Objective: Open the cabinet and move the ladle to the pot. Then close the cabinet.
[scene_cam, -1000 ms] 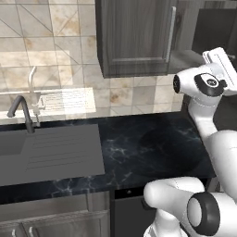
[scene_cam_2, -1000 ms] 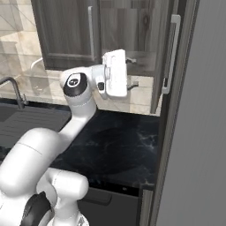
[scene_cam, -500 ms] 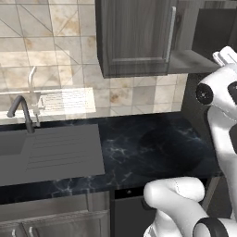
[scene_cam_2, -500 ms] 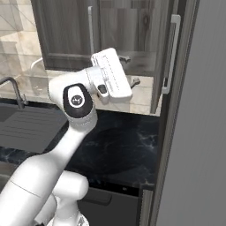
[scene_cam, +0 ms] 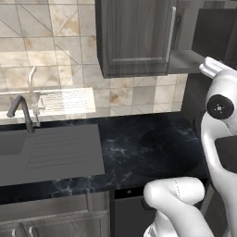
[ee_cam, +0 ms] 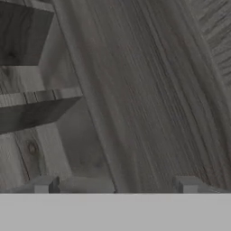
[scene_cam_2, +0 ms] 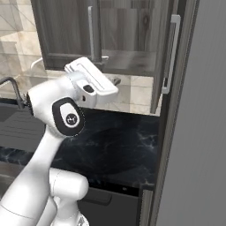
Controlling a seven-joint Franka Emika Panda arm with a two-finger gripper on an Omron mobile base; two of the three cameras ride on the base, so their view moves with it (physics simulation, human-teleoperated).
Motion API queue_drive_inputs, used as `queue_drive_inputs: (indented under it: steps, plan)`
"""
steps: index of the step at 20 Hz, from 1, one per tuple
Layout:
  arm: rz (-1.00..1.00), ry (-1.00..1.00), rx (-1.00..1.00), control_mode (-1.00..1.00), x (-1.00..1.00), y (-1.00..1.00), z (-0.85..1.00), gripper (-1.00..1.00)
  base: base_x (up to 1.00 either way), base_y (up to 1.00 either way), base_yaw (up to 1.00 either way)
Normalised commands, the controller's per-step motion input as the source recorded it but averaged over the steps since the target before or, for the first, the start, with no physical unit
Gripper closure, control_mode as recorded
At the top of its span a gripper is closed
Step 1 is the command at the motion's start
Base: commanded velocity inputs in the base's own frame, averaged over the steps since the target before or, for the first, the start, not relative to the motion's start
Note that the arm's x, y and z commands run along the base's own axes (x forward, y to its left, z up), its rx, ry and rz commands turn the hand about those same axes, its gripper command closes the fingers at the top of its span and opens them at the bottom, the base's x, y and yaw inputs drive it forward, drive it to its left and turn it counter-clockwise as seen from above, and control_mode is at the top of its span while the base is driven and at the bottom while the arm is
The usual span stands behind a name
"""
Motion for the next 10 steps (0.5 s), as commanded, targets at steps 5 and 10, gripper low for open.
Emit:
queue_drive_inputs:
  steps: [5,10]
  plan:
    - [0.27,0.01,-0.08,-1.0,0.0,0.46,0.25,-1.0,0.0,0.0,0.0]
    - [0.29,0.0,-0.03,-1.0,0.0,0.47,0.1,-1.0,0.0,0.0,0.0]
